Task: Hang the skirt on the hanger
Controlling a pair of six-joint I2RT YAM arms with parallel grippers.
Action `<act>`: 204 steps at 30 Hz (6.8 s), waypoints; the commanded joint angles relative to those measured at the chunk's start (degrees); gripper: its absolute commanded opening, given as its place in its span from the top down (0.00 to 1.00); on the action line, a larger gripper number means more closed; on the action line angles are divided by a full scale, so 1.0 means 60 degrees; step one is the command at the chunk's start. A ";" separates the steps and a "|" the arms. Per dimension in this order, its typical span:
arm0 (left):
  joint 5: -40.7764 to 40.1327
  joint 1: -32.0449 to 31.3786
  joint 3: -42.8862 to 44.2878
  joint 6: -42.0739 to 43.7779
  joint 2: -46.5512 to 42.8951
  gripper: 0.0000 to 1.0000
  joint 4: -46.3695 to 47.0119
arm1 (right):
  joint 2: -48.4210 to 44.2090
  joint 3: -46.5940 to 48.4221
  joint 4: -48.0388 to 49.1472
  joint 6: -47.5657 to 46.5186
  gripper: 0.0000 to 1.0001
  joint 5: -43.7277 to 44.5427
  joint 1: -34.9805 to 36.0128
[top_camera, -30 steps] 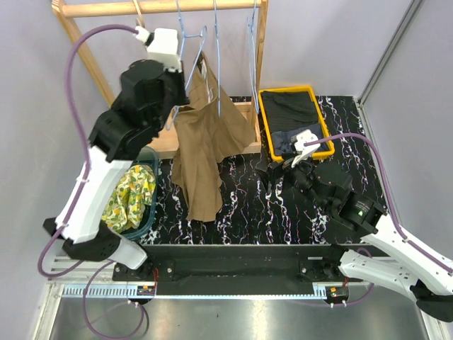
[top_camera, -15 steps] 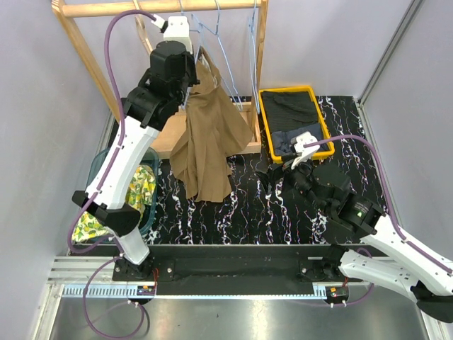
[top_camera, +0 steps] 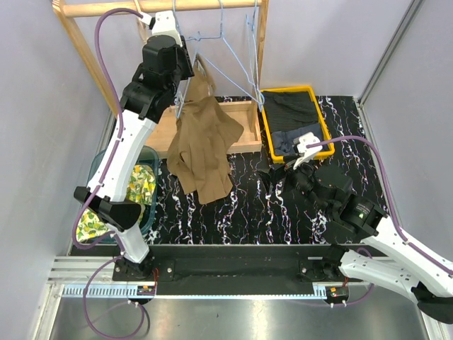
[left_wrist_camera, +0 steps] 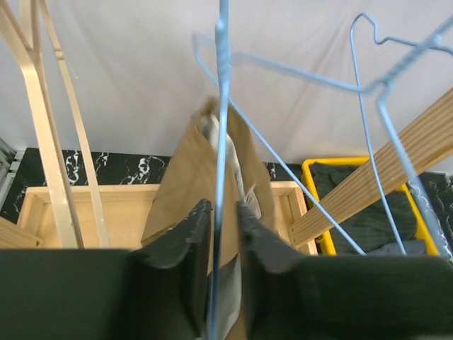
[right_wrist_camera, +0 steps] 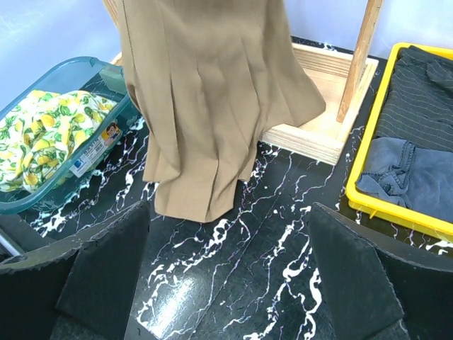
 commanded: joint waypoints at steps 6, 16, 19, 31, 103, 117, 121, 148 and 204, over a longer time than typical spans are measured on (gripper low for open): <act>0.0293 0.0122 -0.0258 0.0121 -0.1000 0.55 0.0924 | -0.0058 0.0064 0.0144 0.0184 0.00 0.0255 0.0004; 0.3610 0.0107 -0.2068 0.0356 -0.2815 0.18 0.1026 | -0.0160 0.0035 0.0071 0.0272 0.00 0.0430 0.0004; 0.5120 -0.0009 -0.3721 0.0254 -0.3650 0.18 0.1143 | -0.0218 0.0078 -0.0002 0.0418 0.00 0.0708 0.0004; 0.4500 -0.1534 -1.0054 -0.1297 -0.4225 0.20 0.3560 | -0.0088 0.0093 -0.0485 0.1107 0.00 0.1530 0.0004; -0.0932 0.0209 -1.1740 -0.1518 -0.8427 0.01 -0.0963 | 0.1275 -0.0185 -0.1555 0.2894 0.00 0.0974 -0.0011; -0.0044 0.2787 -1.2461 -0.2120 -0.5134 0.01 -0.1127 | 0.0983 -0.0507 -0.1467 0.3230 0.00 0.0884 -0.0011; 0.0132 0.2963 -1.2402 -0.1930 -0.4751 0.56 -0.1215 | 0.0851 -0.0595 -0.1467 0.3334 0.00 0.0958 -0.0011; 0.8609 0.3051 -0.4376 -0.0126 -0.8268 1.00 -0.2798 | 0.0294 0.0210 -0.1278 0.2280 0.00 0.1793 -0.0011; 0.8101 0.1147 -1.1639 -0.0333 -0.9922 1.00 -0.1639 | 0.7090 -0.3059 0.9168 0.3173 0.12 -0.2542 0.0004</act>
